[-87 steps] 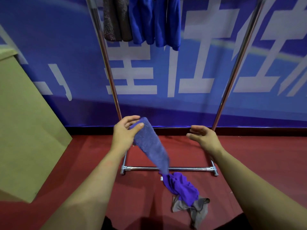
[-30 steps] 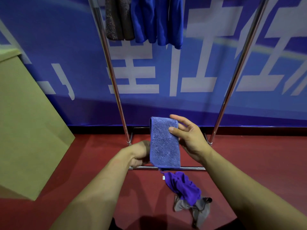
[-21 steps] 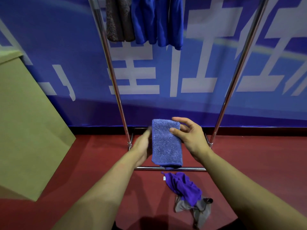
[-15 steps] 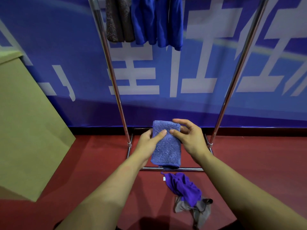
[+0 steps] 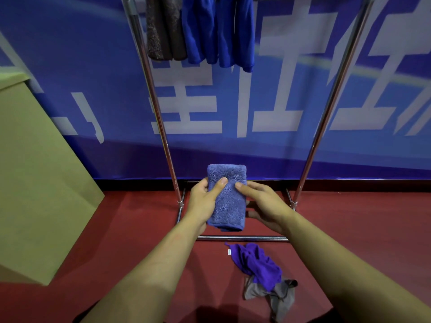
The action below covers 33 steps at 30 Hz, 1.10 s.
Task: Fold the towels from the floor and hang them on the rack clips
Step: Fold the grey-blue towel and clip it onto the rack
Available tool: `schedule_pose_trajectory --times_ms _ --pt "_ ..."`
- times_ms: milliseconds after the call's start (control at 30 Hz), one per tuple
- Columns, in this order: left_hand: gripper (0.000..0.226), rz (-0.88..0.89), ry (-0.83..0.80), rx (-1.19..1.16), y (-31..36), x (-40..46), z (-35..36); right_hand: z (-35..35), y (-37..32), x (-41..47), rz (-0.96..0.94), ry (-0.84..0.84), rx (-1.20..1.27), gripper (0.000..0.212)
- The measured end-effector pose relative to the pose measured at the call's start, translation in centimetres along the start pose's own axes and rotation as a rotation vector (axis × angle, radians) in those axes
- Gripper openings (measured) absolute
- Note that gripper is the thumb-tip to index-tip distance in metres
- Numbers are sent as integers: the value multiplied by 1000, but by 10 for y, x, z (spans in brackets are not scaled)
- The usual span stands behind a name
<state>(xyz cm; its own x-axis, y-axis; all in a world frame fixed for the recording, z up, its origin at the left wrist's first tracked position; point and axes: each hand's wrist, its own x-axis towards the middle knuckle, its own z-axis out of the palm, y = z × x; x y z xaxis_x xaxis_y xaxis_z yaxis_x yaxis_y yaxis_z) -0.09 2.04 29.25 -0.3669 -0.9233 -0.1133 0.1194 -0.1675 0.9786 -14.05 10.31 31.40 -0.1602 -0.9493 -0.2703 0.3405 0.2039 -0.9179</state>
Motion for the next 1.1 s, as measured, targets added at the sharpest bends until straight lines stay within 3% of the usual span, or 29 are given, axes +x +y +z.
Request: schedule_pose_trajectory --times_ms 133,267,333,467,633,767,1100 --pt "24 48 41 67 -1 2 -1 3 2 3 -114 70 -79 21" --pt "37 280 210 356 -6 0 0 -5 8 10 -283 292 -330 15" --pt "35 318 159 434 -8 -3 4 -6 11 12 -356 354 -436 15" --pt "49 160 -31 364 -6 -11 19 1 9 9 -412 336 -409 18" --pt "22 159 -37 312 -2 -16 20 6 8 4 -406 270 -429 26" --pt "16 196 -53 372 2 -19 20 9 5 2 -441 248 -456 14" --pt "27 408 47 494 32 -18 23 -3 -25 -8 -586 394 -541 26"
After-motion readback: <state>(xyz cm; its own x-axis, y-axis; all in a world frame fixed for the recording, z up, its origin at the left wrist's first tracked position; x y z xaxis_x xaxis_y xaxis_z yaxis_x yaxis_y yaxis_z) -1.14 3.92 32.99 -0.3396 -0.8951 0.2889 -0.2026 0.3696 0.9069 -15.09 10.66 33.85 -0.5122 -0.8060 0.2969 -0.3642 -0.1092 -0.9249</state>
